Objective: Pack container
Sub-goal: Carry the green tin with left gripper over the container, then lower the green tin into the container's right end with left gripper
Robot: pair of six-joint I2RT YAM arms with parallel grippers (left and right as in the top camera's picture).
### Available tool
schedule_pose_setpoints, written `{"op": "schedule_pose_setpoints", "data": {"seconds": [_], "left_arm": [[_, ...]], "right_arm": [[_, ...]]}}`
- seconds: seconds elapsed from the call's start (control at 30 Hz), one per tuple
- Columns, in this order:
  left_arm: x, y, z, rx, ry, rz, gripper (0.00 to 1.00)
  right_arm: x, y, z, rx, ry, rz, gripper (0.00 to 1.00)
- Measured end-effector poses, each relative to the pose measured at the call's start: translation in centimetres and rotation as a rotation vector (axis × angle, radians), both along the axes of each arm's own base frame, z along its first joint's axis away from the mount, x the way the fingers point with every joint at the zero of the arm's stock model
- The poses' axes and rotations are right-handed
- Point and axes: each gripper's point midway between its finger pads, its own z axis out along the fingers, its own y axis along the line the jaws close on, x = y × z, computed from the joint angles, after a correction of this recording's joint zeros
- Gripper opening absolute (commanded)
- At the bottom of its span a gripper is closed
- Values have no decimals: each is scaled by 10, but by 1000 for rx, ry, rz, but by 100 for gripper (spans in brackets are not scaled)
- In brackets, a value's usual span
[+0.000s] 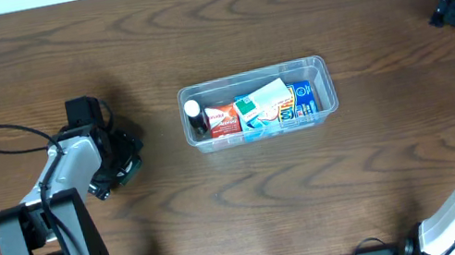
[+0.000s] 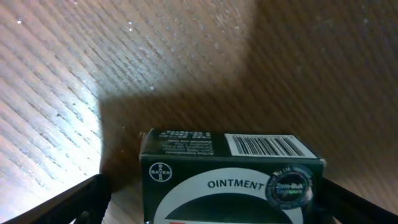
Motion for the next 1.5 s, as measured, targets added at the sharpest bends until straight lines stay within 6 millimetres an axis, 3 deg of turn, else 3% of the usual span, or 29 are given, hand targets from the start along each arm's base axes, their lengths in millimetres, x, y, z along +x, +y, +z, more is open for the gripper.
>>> {"op": "schedule_pose_setpoints", "data": {"seconds": [0.17,0.6,0.73,0.97,1.17,1.3,1.5], "left_arm": [[0,2,0,12,3,-21,61],[3,-6,8,-20,16,-145,60],[13,-8,34,-21,-52,-167,59],[32,-20,111,10,-295,-220,54],[47,-67,177,8,-479,-384,53],[56,-118,217,-39,-592,-522,53],[57,-198,250,-110,-741,-712,53]], "right_arm": [[0,0,0,0,0,0,99],[0,0,0,0,0,0,99],[0,0,0,0,0,0,99],[0,0,0,0,0,0,99],[0,0,0,0,0,0,99],[0,0,0,0,0,0,99],[0,0,0,0,0,0,99]]}}
